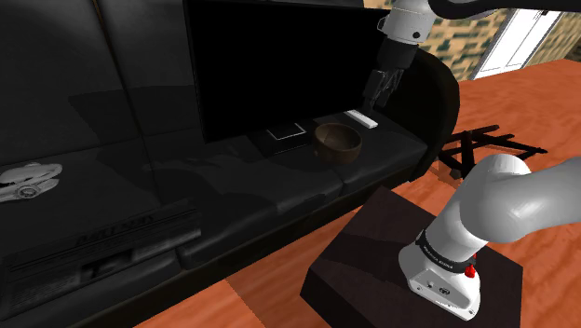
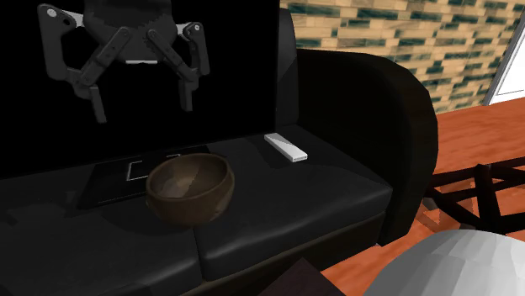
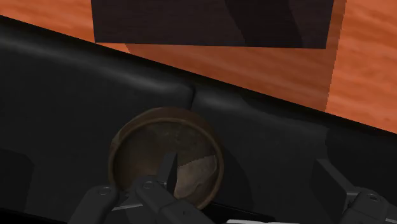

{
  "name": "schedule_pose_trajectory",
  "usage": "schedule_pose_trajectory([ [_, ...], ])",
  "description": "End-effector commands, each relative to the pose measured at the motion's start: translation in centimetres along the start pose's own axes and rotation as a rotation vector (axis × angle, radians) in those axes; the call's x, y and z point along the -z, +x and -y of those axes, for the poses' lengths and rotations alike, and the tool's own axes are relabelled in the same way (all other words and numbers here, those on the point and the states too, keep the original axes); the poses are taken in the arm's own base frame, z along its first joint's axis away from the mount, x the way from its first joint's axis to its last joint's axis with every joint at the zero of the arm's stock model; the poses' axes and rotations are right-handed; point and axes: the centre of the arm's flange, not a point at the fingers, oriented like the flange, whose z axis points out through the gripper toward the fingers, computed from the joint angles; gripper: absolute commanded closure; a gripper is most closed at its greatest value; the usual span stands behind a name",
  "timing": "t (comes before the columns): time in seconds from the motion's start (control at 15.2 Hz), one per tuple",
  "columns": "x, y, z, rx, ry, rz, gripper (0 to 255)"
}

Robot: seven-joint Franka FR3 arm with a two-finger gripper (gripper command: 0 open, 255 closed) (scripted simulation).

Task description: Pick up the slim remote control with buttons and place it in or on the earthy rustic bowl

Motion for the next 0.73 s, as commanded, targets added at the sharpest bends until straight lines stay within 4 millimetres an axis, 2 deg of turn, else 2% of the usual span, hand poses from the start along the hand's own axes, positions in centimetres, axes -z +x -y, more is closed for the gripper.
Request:
schedule_pose_trajectory([
  [0.0, 0.0, 0.0, 0.0, 0.000, 0.000, 0.000, 0],
  [0.66, -4.9, 5.6, -10.7, -0.019, -0.016, 0.007, 0],
])
